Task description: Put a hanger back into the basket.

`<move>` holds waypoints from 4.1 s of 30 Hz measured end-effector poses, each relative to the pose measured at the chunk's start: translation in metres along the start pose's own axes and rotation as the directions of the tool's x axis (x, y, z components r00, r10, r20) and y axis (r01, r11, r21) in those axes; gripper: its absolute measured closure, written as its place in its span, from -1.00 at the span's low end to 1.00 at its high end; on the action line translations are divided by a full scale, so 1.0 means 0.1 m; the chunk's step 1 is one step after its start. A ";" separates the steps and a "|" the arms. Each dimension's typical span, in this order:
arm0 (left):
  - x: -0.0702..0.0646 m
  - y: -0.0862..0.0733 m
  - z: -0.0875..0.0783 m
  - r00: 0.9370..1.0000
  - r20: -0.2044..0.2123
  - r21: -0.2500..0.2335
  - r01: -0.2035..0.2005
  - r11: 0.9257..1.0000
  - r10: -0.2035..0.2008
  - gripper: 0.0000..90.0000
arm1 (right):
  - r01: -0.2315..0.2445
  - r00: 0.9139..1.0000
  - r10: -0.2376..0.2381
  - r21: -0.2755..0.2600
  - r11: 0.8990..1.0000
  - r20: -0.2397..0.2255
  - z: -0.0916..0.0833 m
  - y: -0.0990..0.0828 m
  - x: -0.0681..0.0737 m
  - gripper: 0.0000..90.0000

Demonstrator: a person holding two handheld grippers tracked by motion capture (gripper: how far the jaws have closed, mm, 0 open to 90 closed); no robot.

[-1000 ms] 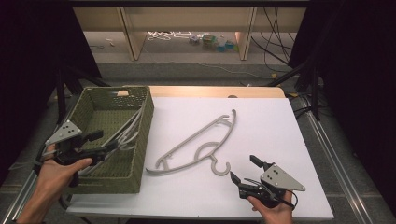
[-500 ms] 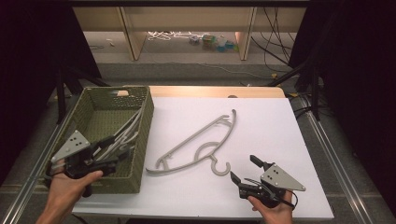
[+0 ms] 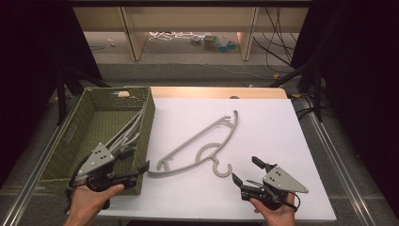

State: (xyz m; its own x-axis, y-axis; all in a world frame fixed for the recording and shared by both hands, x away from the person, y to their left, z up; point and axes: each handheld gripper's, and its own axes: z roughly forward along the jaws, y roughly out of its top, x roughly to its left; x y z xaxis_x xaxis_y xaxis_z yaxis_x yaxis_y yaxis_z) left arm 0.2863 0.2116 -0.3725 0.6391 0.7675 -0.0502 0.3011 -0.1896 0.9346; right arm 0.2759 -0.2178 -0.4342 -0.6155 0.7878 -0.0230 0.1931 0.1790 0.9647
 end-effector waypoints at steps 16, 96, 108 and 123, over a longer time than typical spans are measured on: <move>-0.44 0.06 0.31 0.998 0.053 0.020 -0.016 1.000 0.015 -0.36 | -0.005 1.000 0.005 -0.004 1.000 -0.001 0.00 0.00 0.00 -0.62; -0.47 -0.06 2.12 0.928 0.295 0.605 -0.366 0.707 0.228 -0.23 | -0.017 1.000 0.017 -0.009 1.000 -0.027 -0.01 -0.01 0.00 -0.65; -0.44 -0.14 2.24 0.928 0.318 0.661 -0.364 0.656 0.195 0.09 | -0.011 1.000 0.011 0.011 1.000 -0.020 -0.03 -0.01 -0.01 -0.65; -0.40 -0.13 2.31 0.915 0.369 0.680 -0.384 0.625 0.162 0.46 | -0.019 0.999 0.019 0.002 1.000 -0.032 -0.02 -0.02 -0.01 -0.65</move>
State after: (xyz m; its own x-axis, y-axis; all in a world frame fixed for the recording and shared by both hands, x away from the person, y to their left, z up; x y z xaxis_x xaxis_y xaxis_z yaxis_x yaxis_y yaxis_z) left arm 0.4204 0.0416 -0.4638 0.8946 0.4461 -0.0245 0.4236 -0.8295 0.3639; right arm 0.2746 -0.2199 -0.4355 -0.6358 0.7718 0.0039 0.2062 0.1650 0.9645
